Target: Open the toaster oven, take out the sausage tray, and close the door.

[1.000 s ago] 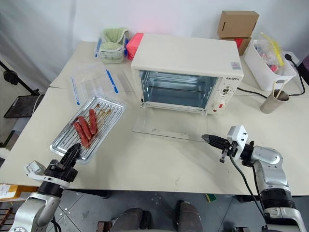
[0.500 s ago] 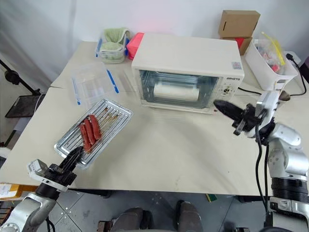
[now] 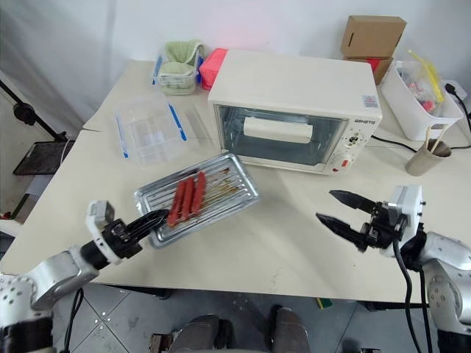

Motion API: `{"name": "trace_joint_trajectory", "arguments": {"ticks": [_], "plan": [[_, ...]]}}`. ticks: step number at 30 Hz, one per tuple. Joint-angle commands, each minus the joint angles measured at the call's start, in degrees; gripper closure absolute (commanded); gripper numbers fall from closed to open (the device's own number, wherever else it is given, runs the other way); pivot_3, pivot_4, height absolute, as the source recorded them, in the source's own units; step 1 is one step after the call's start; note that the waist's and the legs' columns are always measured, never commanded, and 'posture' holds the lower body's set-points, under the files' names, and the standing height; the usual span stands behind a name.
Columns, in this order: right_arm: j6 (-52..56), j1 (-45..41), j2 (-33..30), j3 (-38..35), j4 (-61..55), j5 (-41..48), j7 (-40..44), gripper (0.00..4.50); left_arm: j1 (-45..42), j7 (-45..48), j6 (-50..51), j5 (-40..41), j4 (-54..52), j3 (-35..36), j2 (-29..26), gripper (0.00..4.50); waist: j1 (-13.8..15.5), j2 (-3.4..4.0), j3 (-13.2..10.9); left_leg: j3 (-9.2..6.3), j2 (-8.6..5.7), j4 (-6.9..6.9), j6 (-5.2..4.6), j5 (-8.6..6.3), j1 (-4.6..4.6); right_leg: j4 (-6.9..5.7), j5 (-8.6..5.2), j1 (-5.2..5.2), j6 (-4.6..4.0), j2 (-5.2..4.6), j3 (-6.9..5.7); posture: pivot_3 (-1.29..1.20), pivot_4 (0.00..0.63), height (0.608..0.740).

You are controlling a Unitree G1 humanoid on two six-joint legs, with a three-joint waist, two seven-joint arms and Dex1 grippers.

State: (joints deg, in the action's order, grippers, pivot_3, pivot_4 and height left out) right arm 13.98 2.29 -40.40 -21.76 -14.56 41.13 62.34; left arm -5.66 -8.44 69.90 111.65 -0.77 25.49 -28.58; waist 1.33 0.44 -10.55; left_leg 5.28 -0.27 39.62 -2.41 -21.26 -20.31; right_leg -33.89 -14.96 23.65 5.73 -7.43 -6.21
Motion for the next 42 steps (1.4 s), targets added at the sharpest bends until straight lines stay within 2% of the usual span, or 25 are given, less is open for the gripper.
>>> {"name": "trace_joint_trajectory", "arguments": {"ticks": [1, 2, 9, 15, 24, 31, 35, 36, 38, 39, 40, 42], "plan": [[-2.3, 5.1, -1.5, -4.7, -5.1, 0.1, 2.3, 0.14, -7.5, -0.1, 2.2, 1.3, 5.1, -6.1, -1.7, 4.5, 0.0, 0.0, 0.0, 0.06, 0.0, 0.0, 0.0, 0.0, 0.04, -0.03, 0.01, -0.01, 0.02, 0.02, 0.04, 0.0, 0.15, 0.74], [-2.6, 6.7, -1.7, -5.2, -5.7, -0.1, 2.8, 0.01, -9.6, -0.5, 2.8, 1.3, 6.8, -7.8, -1.9, 4.5, 0.0, -0.03, 0.0, 0.05, 0.0, 0.0, 0.01, 0.01, 0.06, -0.05, 0.01, -0.01, 0.02, 0.05, 0.02, 0.0, 0.15, 0.74], [-5.3, 16.5, -0.9, -8.9, -7.9, -1.6, 5.0, 0.01, -20.5, -0.8, 5.5, -0.5, 17.7, -17.9, -1.5, 4.5, 0.3, -0.05, 0.0, 0.06, -0.06, 0.0, -0.2, 0.17, 0.04, -0.01, 0.05, -0.05, 0.09, 0.13, 0.04, 0.0, 0.15, 0.74], [-7.2, 23.1, 0.2, -11.2, -8.8, -2.4, 5.0, 0.01, -28.5, 5.1, 9.4, -12.3, 26.0, -22.4, 1.7, 4.5, 0.4, -0.04, 0.0, 0.11, -0.01, -0.01, -0.19, 0.17, 0.08, 0.05, 0.06, -0.08, 0.11, 0.67, 0.11, 0.0, 0.15, 0.74], [-8.0, 23.7, 0.5, -10.8, -8.8, -3.1, 4.0, 0.01, -36.1, 15.9, 12.1, -30.8, 31.1, -23.1, 4.3, 4.5, 1.4, -0.01, 0.0, 0.15, -0.03, 0.01, 0.06, 0.11, 0.15, 0.03, 0.08, -0.12, 0.15, 0.66, 0.24, 0.0, 0.15, 0.74], [-8.4, 21.6, 0.1, -9.3, -7.4, -4.0, 3.9, 0.0, -36.2, 24.6, 13.9, -39.5, 28.0, -21.6, 3.1, 2.36, 1.3, -0.01, 0.0, 0.14, 0.05, 0.0, 0.03, 0.14, 0.11, 0.02, 0.08, -0.05, 0.13, 0.72, 0.25, 0.0, 0.15, 0.74], [-8.5, 20.0, -0.1, -8.1, -6.5, -4.7, 4.1, 0.0, -33.7, 28.1, 15.0, -42.3, 22.6, -20.5, 0.9, 1.16, 0.8, -0.03, 0.0, 0.14, 0.1, 0.0, -0.03, 0.17, 0.11, 0.01, 0.06, -0.04, 0.11, 0.72, 0.25, 0.0, 0.15, 0.74], [-8.5, 19.5, -0.2, -7.8, -6.2, -4.8, 4.2, 0.0, -32.4, 29.4, 14.1, -43.4, 20.0, -20.6, -0.5, 0.75, 0.7, -0.03, 0.0, 0.14, 0.11, 0.0, -0.03, 0.17, 0.11, 0.02, 0.06, -0.04, 0.11, 0.71, 0.25, 0.0, 0.15, 0.74], [-8.6, 19.0, -0.2, -7.5, -5.8, -4.9, 4.4, 0.0, -30.4, 31.6, 12.7, -45.0, 16.3, -20.2, -2.1, 0.24, 0.2, -0.02, 0.0, 0.13, 0.15, 0.0, -0.02, 0.17, 0.11, 0.02, 0.05, -0.03, 0.09, 0.66, 0.26, 0.0, 0.15, 0.74], [-8.6, 18.8, -0.3, -7.4, -5.5, -4.9, 4.6, 0.0, -29.3, 32.4, 12.3, -45.3, 14.8, -19.4, -3.1, 0.02, 0.1, -0.02, 0.0, 0.12, 0.17, -0.01, 0.0, 0.16, 0.13, 0.01, 0.05, -0.04, 0.08, 0.66, 0.26, 0.0, 0.15, 0.74], [-8.6, 18.7, -0.3, -7.3, -5.4, -5.0, 4.7, 0.0, -28.7, 33.1, 12.2, -45.5, 13.9, -18.8, -3.6, 0.02, 0.0, -0.02, 0.0, 0.12, 0.21, -0.01, 0.02, 0.16, 0.13, 0.02, 0.03, -0.04, 0.06, 0.6, 0.27, 0.0, 0.15, 0.74], [-8.7, 18.0, -0.3, -6.7, -4.7, -5.2, 5.2, 0.0, -23.1, 43.6, 0.1, -53.6, 5.3, -22.5, -10.7, 0.02, -0.5, -0.03, 0.0, 0.13, 0.28, -0.01, 0.06, 0.16, 0.15, 0.0, 0.01, -0.03, 0.01, 0.59, 0.27, 0.0, 0.15, 0.74]]}}
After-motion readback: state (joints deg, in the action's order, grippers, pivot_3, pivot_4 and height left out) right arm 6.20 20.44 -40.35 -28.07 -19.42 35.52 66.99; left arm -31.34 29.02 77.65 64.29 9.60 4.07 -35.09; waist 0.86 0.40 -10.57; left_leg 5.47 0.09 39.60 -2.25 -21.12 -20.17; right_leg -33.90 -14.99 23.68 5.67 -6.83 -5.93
